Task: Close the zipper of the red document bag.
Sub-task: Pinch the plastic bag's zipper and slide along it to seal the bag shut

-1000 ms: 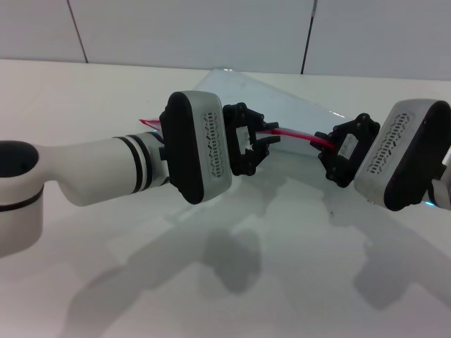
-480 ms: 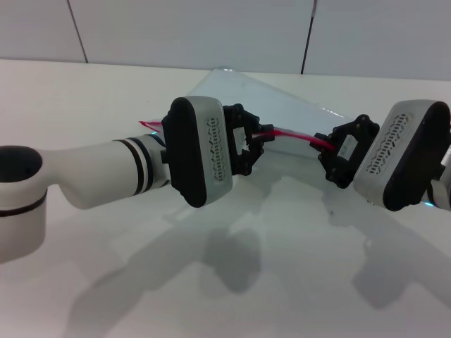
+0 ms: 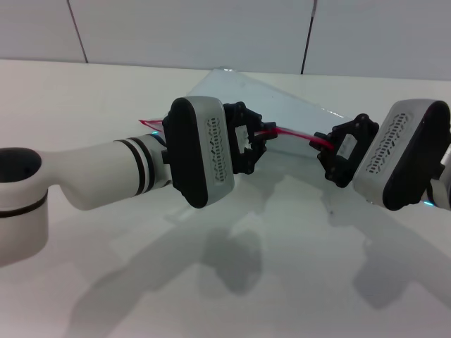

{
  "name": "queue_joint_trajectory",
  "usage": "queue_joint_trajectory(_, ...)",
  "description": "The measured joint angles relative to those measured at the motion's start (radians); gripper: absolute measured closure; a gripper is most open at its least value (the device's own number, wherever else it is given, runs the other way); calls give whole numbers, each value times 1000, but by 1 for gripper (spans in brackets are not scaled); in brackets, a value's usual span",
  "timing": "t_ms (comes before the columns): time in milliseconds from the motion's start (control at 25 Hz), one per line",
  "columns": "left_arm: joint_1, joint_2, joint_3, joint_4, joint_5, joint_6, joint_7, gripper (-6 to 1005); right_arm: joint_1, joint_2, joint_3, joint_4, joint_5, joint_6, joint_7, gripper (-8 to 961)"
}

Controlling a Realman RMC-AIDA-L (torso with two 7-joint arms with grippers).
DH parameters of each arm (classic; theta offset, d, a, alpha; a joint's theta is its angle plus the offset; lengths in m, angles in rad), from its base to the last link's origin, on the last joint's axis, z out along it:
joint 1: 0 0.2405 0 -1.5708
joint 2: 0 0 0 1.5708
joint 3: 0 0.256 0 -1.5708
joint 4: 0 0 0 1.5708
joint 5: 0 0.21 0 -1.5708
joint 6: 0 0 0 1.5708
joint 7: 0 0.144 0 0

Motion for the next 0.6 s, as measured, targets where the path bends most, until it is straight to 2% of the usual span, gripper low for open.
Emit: queue_joint_trajectory(600,4,0,2,7,-2,9,7,937,1,0,0,-2,0,0,0,905)
